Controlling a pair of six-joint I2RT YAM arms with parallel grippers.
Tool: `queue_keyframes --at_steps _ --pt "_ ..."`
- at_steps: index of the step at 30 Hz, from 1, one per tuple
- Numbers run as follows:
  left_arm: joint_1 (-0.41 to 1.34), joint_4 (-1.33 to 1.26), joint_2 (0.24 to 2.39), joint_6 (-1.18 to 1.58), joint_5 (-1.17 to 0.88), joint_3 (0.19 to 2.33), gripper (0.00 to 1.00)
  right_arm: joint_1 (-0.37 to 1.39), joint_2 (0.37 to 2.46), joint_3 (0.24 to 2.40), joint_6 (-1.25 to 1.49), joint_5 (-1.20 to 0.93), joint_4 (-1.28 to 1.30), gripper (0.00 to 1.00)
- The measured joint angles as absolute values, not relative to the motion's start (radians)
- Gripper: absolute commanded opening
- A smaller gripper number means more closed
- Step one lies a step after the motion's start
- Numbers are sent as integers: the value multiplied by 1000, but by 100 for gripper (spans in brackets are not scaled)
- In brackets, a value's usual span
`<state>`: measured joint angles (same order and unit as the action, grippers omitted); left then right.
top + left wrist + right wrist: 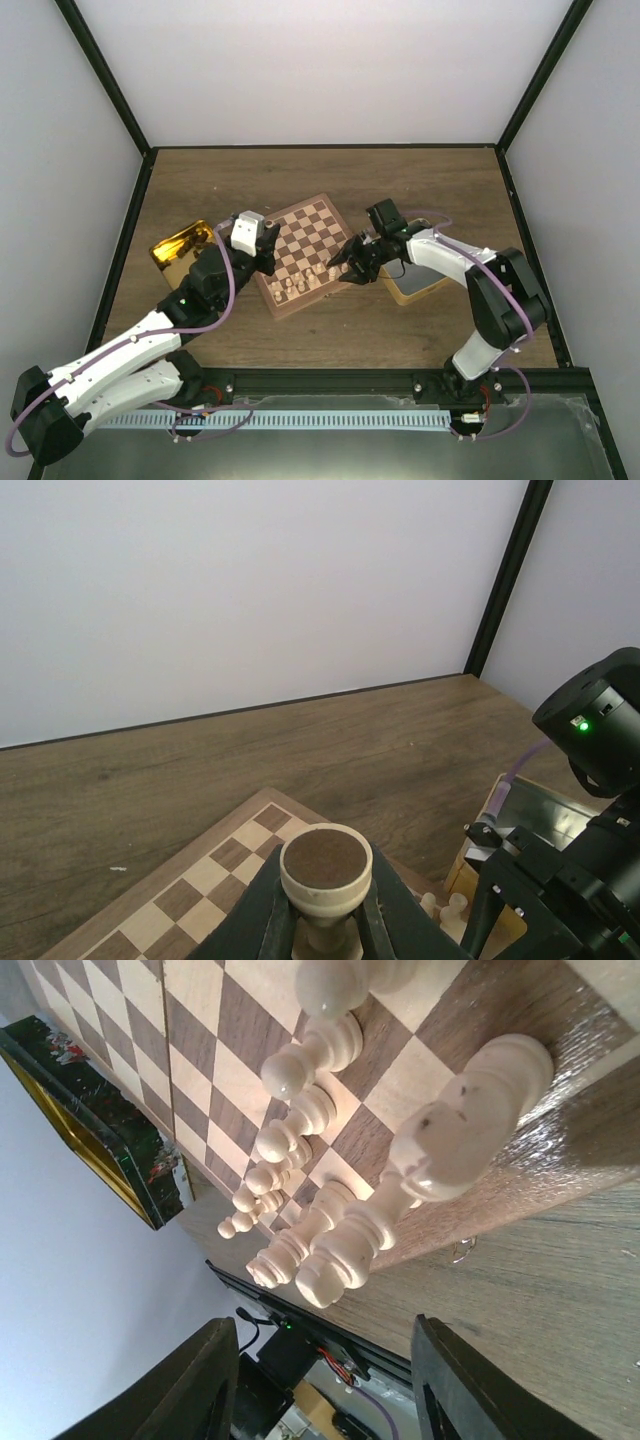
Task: Set up the chess pieces on the board
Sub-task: Place the chess piece on the chessboard, then adjust the chess piece on the chessboard.
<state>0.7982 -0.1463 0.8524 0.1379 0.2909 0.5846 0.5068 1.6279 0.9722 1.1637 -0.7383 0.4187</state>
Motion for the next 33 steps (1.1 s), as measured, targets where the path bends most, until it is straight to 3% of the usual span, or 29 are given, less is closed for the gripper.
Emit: queue_keyframes --at_steps 6,13,23,33 --pt "798 -146 852 138 291 585 6 509 1579 972 1122 -692 436 53" --pt "798 -137 840 163 290 585 6 622 1449 1024 937 -452 484 52" --pt "794 -32 817 220 315 621 7 787 1514 1106 754 -81 613 41" --pt "791 -7 820 270 329 621 7 789 1586 1119 670 -25 608 38"
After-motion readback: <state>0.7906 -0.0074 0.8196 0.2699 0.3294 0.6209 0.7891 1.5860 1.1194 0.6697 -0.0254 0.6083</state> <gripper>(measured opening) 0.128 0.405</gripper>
